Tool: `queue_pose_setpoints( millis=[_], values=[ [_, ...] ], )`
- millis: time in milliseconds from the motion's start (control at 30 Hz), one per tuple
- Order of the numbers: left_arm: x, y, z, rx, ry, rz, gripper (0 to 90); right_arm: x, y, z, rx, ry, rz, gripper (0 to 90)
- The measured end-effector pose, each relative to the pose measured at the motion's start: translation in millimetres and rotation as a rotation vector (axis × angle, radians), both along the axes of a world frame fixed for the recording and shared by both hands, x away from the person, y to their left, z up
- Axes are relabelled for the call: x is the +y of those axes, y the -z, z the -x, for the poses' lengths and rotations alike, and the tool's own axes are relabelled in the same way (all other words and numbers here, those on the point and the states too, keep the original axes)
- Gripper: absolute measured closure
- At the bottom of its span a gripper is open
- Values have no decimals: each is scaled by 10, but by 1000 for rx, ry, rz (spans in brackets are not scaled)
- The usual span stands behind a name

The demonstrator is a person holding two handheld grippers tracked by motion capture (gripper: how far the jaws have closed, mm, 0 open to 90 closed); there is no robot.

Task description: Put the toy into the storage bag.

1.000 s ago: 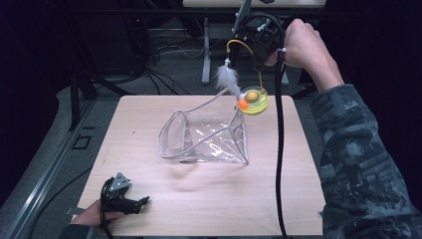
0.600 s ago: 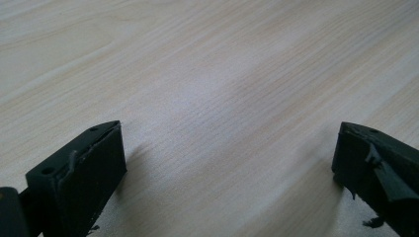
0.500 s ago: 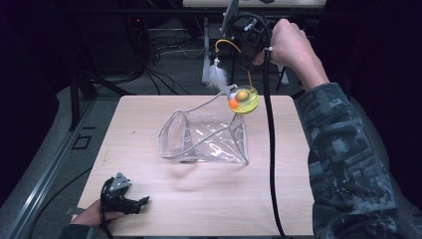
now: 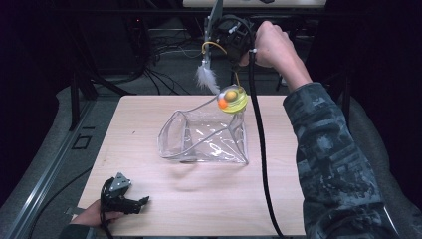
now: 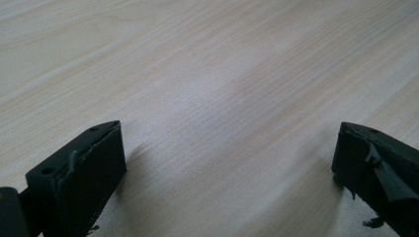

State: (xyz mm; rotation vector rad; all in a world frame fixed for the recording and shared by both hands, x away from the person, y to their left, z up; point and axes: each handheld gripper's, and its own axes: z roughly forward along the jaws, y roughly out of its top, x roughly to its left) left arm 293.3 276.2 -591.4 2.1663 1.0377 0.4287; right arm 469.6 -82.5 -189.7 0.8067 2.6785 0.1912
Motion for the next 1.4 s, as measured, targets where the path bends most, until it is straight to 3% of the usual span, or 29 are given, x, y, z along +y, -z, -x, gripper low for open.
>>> queue_pose_setpoints(
  millis=[433, 733, 1400],
  values=[
    [0, 0, 0, 0, 0, 0, 0, 233, 197, -46, 30, -49, -6, 880],
    [0, 0, 0, -1, 0, 0, 0, 355, 455, -91, 59, -64, 4, 880],
    [0, 0, 0, 0, 0, 0, 0, 322, 913, -174, 129, -61, 4, 879]
  ],
)
